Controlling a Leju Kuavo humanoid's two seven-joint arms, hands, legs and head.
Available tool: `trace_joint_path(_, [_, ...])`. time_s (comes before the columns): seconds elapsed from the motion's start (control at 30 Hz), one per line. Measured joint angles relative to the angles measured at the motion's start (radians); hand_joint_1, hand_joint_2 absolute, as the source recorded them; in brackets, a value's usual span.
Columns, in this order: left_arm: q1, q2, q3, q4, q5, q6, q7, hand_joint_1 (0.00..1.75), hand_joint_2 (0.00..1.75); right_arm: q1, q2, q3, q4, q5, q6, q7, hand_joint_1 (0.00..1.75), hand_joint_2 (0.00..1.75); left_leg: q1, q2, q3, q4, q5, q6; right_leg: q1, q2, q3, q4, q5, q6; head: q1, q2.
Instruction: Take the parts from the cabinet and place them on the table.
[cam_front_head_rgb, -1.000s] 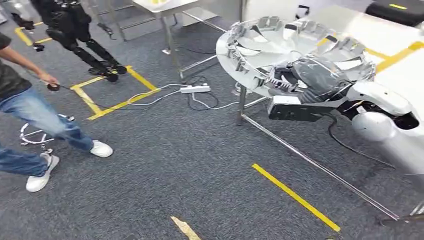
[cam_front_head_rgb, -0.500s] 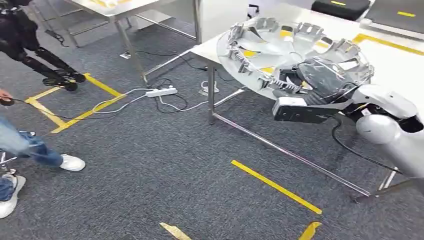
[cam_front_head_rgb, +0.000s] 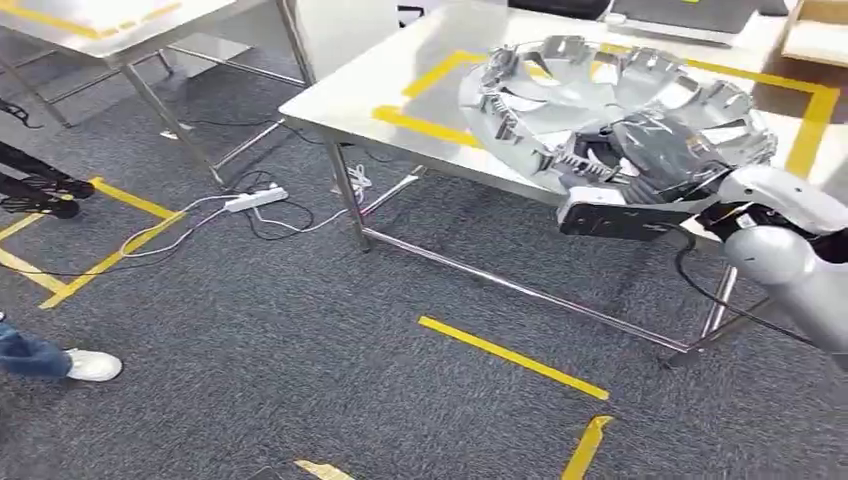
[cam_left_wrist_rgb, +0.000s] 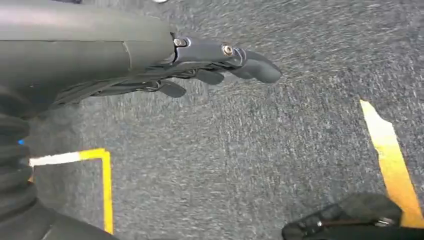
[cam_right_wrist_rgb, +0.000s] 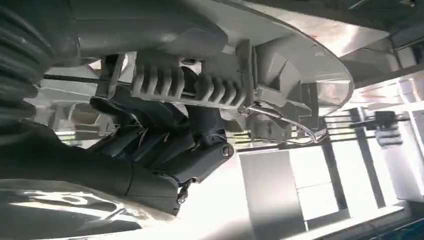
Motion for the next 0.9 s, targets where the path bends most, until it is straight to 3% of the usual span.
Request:
trace_joint_path(0.03, [0.001,0.0,0.0,0.0,0.0,0.0,0.0,0.0,1.75,0.001,0.0,0.001,0.0,0.0,0.0,0.0,1.75,1.75,-0.001,-0.002,-0.019,0.028,0.004,0.005,0.002,0.014,0.0,0.0,0.0,-0.001,0.0,0.0])
trace_joint_path(0.07, [0.0,0.0,0.0,0.0,-0.001,0.0,0.0,0.0,1.75,0.002,0.0,0.001,0.0,0.0,0.0,0.0,1.75,1.75,-0.003,-0.005,-0.016,0.011,0.029,0.011,0.004,0.027,0.001,0.0,0.0,-0.001,0.0,0.0])
trace_joint_path(0.13, [-0.002,0.0,0.0,0.0,-0.002,0.0,0.0,0.0,1.75,0.003,0.0,0.0,0.0,0.0,0.0,0.001,1.75,1.75,-0.01,-0.021,0.04,-0.135,0.127,0.026,0.004,0.055,0.003,0.001,0.0,-0.001,0.0,0.0])
trace_joint_path(0.17, [-0.002,0.002,0.0,0.0,-0.002,0.0,0.0,0.0,1.75,0.003,0.0,0.0,0.0,0.0,0.0,0.001,1.75,1.75,-0.013,-0.056,0.072,-0.217,0.169,0.033,0.002,0.066,0.003,0.0,0.001,-0.001,0.0,0.0])
trace_joint_path(0.2, [-0.001,0.003,0.0,0.0,-0.002,-0.001,0.0,0.0,1.75,0.005,0.0,0.0,0.0,0.0,-0.001,0.001,1.75,1.75,-0.009,-0.099,0.089,-0.249,0.165,0.039,0.005,0.076,0.0,0.002,0.002,0.002,0.001,0.0])
trace_joint_path(0.33, [-0.009,0.005,-0.001,0.0,-0.007,-0.005,-0.002,0.0,1.75,0.008,-0.001,-0.003,0.002,0.001,-0.002,0.003,1.75,1.75,-0.014,-0.064,0.102,-0.286,0.159,0.04,-0.006,0.117,-0.016,-0.004,0.015,0.024,0.001,0.0])
trace_joint_path(0.37, [-0.011,0.004,-0.001,0.0,-0.008,-0.005,-0.003,0.0,1.75,0.01,-0.005,-0.006,0.002,0.001,-0.002,0.003,1.75,1.75,-0.006,-0.045,0.111,-0.304,0.169,0.039,-0.004,0.09,-0.028,0.004,0.005,0.023,0.002,0.0])
trace_joint_path(0.4, [-0.01,0.004,-0.001,0.0,-0.008,-0.005,-0.004,0.0,1.75,0.007,-0.005,-0.006,0.002,0.001,-0.002,0.001,1.75,1.75,-0.009,-0.038,0.116,-0.31,0.171,0.041,0.002,0.036,-0.039,0.028,-0.019,0.027,0.006,0.0])
trace_joint_path(0.43, [-0.01,0.003,-0.001,0.0,-0.008,-0.006,-0.005,0.0,1.75,0.006,-0.003,-0.002,0.002,0.0,-0.003,0.0,1.75,1.75,-0.009,-0.025,0.115,-0.31,0.172,0.045,0.001,0.005,-0.064,0.091,-0.057,0.032,0.006,0.0])
trace_joint_path(0.5, [-0.009,0.002,-0.001,0.0,-0.008,-0.006,-0.006,0.0,1.75,0.013,-0.003,-0.002,0.002,0.001,-0.002,-0.002,1.75,1.75,-0.009,-0.001,0.115,-0.309,0.17,0.045,-0.003,-0.012,-0.131,0.242,-0.116,0.04,0.007,0.0])
trace_joint_path(0.53, [-0.008,0.002,-0.001,0.0,-0.008,-0.007,-0.006,0.0,1.75,0.014,-0.003,-0.001,0.003,0.001,-0.002,-0.002,1.75,1.75,-0.008,0.012,0.115,-0.309,0.169,0.044,-0.006,-0.015,-0.15,0.281,-0.12,0.046,0.006,0.0])
trace_joint_path(0.57, [-0.008,0.002,-0.001,0.0,-0.008,-0.008,-0.006,0.0,1.75,0.015,-0.003,0.0,0.003,0.001,-0.002,-0.002,1.75,1.75,-0.007,0.015,0.115,-0.308,0.168,0.042,-0.01,-0.018,-0.145,0.27,-0.104,0.051,0.007,0.0])
trace_joint_path(0.6, [-0.008,0.002,-0.001,0.0,-0.009,-0.009,-0.006,0.0,1.75,0.015,-0.003,0.0,0.003,0.012,-0.006,-0.004,1.75,1.75,-0.004,0.024,0.116,-0.307,0.166,0.039,-0.013,-0.021,-0.118,0.221,-0.073,0.057,0.006,0.0])
trace_joint_path(0.67, [-0.011,0.001,-0.002,0.0,-0.01,-0.01,-0.006,0.0,1.75,0.017,-0.003,-0.001,0.003,0.057,-0.036,-0.006,1.75,1.75,0.003,0.033,0.117,-0.298,0.158,0.027,-0.021,-0.038,-0.015,0.037,0.005,0.069,0.007,0.0])
trace_joint_path(0.7, [-0.011,0.003,-0.002,0.0,-0.011,-0.009,-0.006,0.0,1.75,0.02,-0.003,0.0,0.003,0.078,-0.051,-0.007,1.75,1.75,-0.001,0.037,0.113,-0.294,0.154,0.018,-0.014,-0.046,0.009,0.004,-0.021,0.072,0.009,0.0])
trace_joint_path(0.73, [-0.013,0.003,-0.002,0.0,-0.012,-0.01,-0.006,0.0,1.75,0.023,-0.002,0.002,0.0,0.099,-0.067,-0.012,1.75,1.75,-0.004,0.038,0.109,-0.284,0.152,0.014,-0.014,-0.037,0.015,-0.003,-0.012,0.052,0.007,0.0])
trace_joint_path(0.83, [-0.013,0.002,-0.004,0.0,-0.015,-0.015,-0.008,0.0,1.75,0.034,-0.002,0.003,-0.002,0.115,-0.082,-0.019,1.75,1.75,-0.002,0.043,0.113,-0.288,0.157,0.002,-0.009,-0.03,0.01,0.004,-0.013,0.031,0.007,0.0])
trace_joint_path(0.87, [-0.015,0.001,-0.006,0.0,-0.016,-0.015,-0.01,0.0,1.75,0.034,-0.002,0.003,-0.005,0.116,-0.082,-0.019,1.75,1.75,0.001,0.038,0.109,-0.283,0.146,-0.004,-0.014,-0.029,0.015,0.0,-0.011,0.022,0.006,0.0])
trace_joint_path(0.9, [-0.015,0.0,-0.008,0.0,-0.016,-0.016,-0.011,0.0,1.75,0.032,0.0,0.003,-0.01,0.117,-0.082,-0.019,1.75,1.75,0.003,0.019,0.103,-0.256,0.125,-0.008,-0.013,-0.029,0.017,0.0,-0.012,0.015,0.005,0.0])
